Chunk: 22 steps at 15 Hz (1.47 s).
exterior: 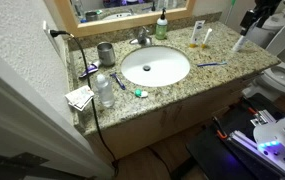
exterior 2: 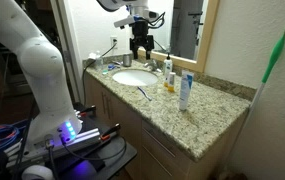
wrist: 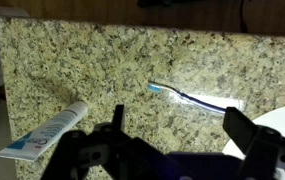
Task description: Push the faucet handle upwards
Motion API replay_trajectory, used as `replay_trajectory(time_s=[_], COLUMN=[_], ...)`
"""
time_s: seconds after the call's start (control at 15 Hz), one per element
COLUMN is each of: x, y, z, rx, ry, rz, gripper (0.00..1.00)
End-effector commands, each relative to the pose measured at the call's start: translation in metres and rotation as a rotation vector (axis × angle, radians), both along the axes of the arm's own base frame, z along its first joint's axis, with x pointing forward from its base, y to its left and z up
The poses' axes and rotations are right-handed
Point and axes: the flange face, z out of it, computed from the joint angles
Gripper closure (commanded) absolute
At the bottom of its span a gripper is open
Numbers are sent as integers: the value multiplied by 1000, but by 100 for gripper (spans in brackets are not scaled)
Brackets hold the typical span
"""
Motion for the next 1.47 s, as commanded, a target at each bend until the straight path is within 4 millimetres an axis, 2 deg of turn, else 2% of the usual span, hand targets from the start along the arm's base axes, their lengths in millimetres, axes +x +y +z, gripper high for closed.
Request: replay_trajectory(time_s=[0.0, 0.07, 0.13, 0.2, 0.33, 0.53, 0.6, 0.67, 0.73, 0.87, 0.93, 1.0, 1.2, 1.4], x=[0, 0, 11, 22, 42, 66, 72, 50, 54, 61, 63, 78, 115, 157], y=[0, 0, 14, 35, 88, 162, 178, 158, 174, 183, 182, 176, 188, 192], z=[0, 0, 5, 14, 42, 92, 103, 90, 102, 109, 107, 88, 48, 21], rx=[0, 0, -25, -31, -5, 56, 67, 40, 48, 53, 55, 47, 247, 317], ry=[1, 1, 2, -20, -143, -300, -325, -290, -316, -328, -324, -234, -276, -357], rz=[0, 0, 39, 76, 173, 270, 283, 261, 278, 287, 284, 273, 254, 178], gripper=[0, 0, 0, 0, 0, 0, 0, 0, 0, 0, 0, 0, 0, 0])
